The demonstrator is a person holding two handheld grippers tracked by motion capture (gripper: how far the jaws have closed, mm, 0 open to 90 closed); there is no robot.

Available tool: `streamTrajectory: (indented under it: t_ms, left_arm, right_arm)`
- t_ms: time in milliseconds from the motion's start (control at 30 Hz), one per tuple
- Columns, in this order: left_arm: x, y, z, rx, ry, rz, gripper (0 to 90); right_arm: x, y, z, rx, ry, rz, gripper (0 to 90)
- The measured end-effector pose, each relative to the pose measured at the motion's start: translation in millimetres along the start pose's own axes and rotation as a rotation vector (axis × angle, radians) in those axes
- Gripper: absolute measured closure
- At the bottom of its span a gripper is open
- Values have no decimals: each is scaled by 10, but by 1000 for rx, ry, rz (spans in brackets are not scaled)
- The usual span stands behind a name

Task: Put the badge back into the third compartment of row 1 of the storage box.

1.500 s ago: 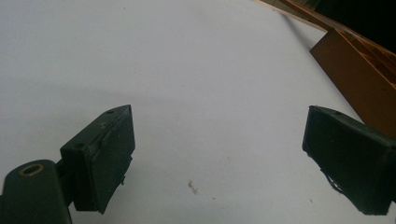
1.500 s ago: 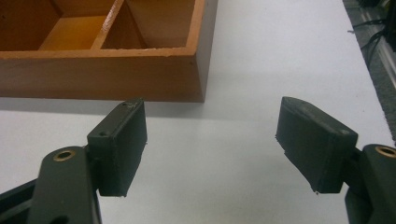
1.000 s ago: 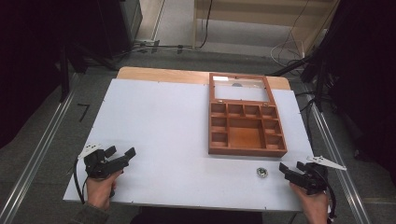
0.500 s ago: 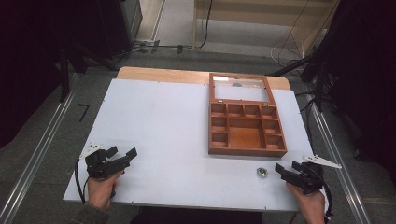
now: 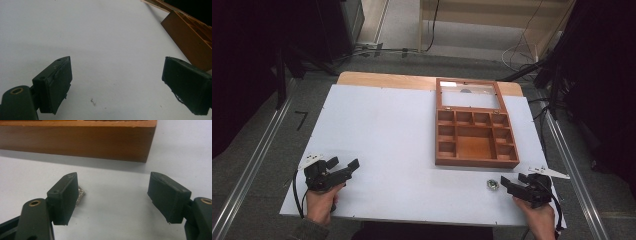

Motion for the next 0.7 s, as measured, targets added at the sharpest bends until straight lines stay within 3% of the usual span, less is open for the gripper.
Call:
streamTrajectory:
  t_ms: [700]
  left_arm:
    - [2, 6, 1, 1, -1, 3, 95]
  right_arm:
    - [53, -165, 54, -39, -29, -39, 237]
Point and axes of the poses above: each handheld gripper's, and its own axes: x roughly forward along the jaws, z roughly out of its underside, y roughly to its right, the point moved 2 cm from there along x, roughly forward along the jaws, and after that the axes turned 13 degrees about x, right-handed, at the moved point
